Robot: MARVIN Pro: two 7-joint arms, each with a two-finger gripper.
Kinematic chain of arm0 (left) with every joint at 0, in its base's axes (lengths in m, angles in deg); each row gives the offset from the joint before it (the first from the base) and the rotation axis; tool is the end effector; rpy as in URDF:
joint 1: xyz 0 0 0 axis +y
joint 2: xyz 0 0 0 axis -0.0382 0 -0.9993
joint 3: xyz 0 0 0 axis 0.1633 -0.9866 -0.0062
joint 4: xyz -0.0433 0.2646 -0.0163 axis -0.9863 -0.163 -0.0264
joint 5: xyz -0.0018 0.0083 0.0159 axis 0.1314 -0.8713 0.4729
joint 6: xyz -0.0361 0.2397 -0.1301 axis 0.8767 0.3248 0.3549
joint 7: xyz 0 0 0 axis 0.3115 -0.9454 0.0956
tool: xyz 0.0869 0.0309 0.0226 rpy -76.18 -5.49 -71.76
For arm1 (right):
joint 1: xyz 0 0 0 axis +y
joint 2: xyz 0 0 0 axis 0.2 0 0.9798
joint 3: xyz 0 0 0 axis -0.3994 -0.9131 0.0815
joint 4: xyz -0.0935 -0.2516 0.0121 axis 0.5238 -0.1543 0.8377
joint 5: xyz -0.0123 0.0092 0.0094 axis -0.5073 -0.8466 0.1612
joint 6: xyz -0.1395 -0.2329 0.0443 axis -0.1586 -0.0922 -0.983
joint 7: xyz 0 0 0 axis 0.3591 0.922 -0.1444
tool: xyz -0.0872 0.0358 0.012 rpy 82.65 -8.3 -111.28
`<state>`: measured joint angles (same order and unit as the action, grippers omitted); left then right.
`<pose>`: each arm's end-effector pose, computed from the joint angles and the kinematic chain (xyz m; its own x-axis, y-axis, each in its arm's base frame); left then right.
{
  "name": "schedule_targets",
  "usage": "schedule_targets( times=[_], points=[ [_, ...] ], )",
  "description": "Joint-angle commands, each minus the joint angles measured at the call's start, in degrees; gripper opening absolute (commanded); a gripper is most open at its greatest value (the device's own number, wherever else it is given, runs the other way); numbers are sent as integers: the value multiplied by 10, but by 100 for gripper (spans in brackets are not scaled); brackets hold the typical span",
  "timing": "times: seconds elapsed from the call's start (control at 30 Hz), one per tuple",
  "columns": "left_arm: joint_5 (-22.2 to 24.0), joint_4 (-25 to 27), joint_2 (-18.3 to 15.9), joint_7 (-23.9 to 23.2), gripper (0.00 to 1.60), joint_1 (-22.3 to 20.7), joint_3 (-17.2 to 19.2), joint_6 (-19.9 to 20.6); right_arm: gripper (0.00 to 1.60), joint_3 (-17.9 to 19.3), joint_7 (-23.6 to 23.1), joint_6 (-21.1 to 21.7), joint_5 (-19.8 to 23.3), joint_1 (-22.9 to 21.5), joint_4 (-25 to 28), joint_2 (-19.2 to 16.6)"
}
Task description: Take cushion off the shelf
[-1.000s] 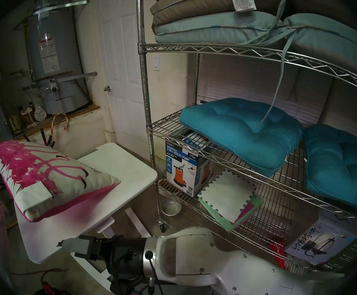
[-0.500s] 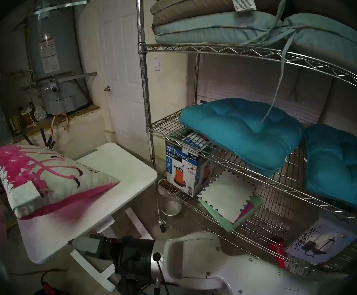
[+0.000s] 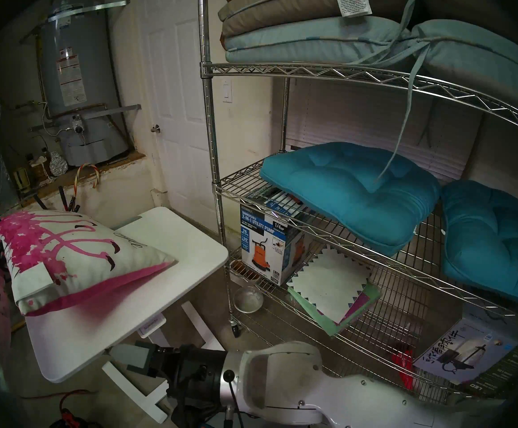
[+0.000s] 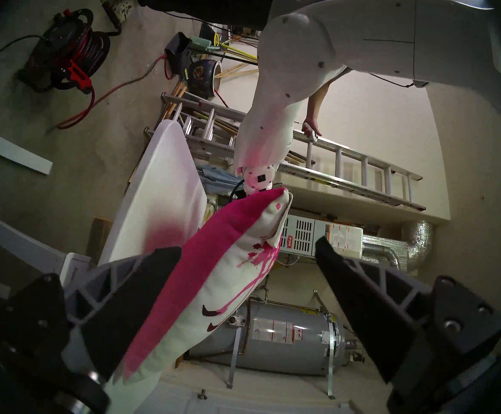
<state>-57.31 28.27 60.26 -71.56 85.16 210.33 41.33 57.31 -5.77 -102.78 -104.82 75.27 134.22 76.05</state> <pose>0.2897 0.4207 -0.2179 0.3293 -0.8457 0.4199 0.4124 -0.2712 -0.8697 0.1683 0.1811 -0.2239 -0.9720 0.0974 -0.2137 -0.2024 0.1142 0.9726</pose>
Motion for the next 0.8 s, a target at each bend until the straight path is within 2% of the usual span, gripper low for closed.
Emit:
schedule_targets(
  times=[0.0,0.07,0.1,0.43,0.77],
  points=[
    [7,-24,-35,-8,0,-60,-12,-9,160,-2,11,6,-3,3,5,10],
    [9,-39,-35,-11,0,-72,-18,-13,160,-2,13,8,-5,5,3,10],
    [8,-45,-36,-12,160,-75,-21,-17,160,-2,15,9,-7,6,3,10],
    [9,-71,-38,-3,160,-83,-28,-51,160,-2,27,13,-16,11,-2,12],
    [6,-78,-28,19,160,-53,-18,-89,160,-1,44,13,-26,11,-4,12]
  ],
)
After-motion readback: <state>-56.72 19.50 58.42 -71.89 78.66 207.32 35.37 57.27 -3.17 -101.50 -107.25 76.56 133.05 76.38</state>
